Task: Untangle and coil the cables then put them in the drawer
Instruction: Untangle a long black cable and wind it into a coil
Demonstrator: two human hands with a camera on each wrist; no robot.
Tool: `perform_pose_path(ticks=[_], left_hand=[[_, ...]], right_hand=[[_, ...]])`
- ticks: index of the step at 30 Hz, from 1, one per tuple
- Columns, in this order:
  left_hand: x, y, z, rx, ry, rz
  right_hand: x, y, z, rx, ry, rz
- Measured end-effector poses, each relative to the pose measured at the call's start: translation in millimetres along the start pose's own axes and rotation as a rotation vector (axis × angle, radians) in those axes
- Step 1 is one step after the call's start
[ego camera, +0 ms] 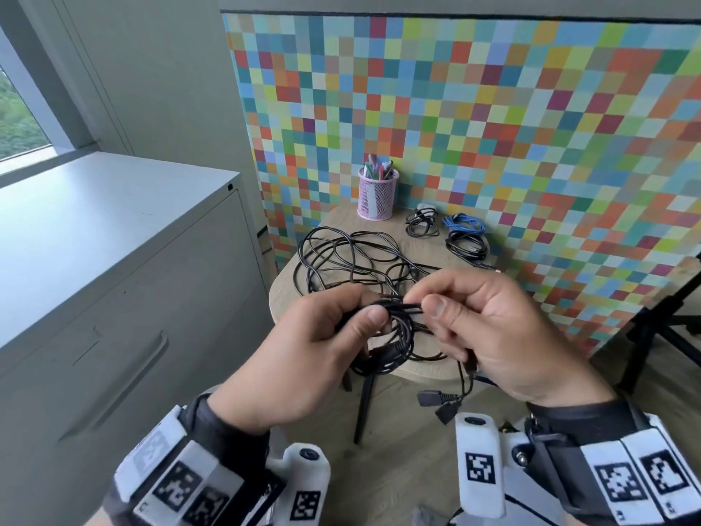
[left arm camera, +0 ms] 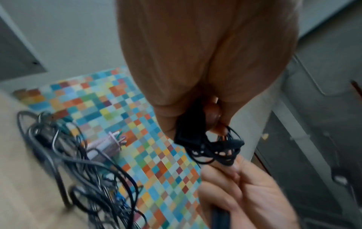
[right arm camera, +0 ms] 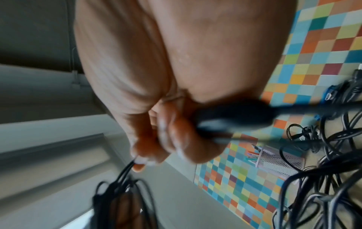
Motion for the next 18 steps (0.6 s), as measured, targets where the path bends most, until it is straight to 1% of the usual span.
perform_pose_path(ticks=[2, 4, 6, 8, 10, 14, 16, 18], left_hand=[[1, 3, 4, -0.234, -0.057, -0.007], [4, 6, 1, -0.393, -0.059, -0.034], [8, 7, -3, -0.475, -0.035, -0.078], [13, 6, -3, -0.524, -0.023, -0.129], [14, 4, -2, -0.521, -0.021, -0.167], [13, 4, -2, -0.503, -0.021, -0.231], [12, 4, -1, -0.42, -0.019, -0.258], [12, 4, 2, -0.321, -0.023, -0.259]], right_hand=[[3, -6, 4, 0.032, -0.068, -0.043], [7, -8, -1, 0.085, -0.111, -0.114], [11, -3, -14, 0.13, -0.131, -0.202], [14, 9, -29, 0.209, -0.121, -0.251], [15, 23, -37, 0.302, -0.092, -0.256], [15, 35, -37, 0.367, -0.028, -0.256], [15, 39, -35, 0.388, -0.011, -0.226], [16, 39, -31, 0.35, -0.011, -0.197]])
Point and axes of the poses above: each hand's wrist, its own x-axis towards the middle knuckle, its own y-axis out of the palm, z = x × y, the point moved 6 cm from there along x, towards the middle knuckle, and after that the axes turned 8 degrees about x, right-handed, at the moved point
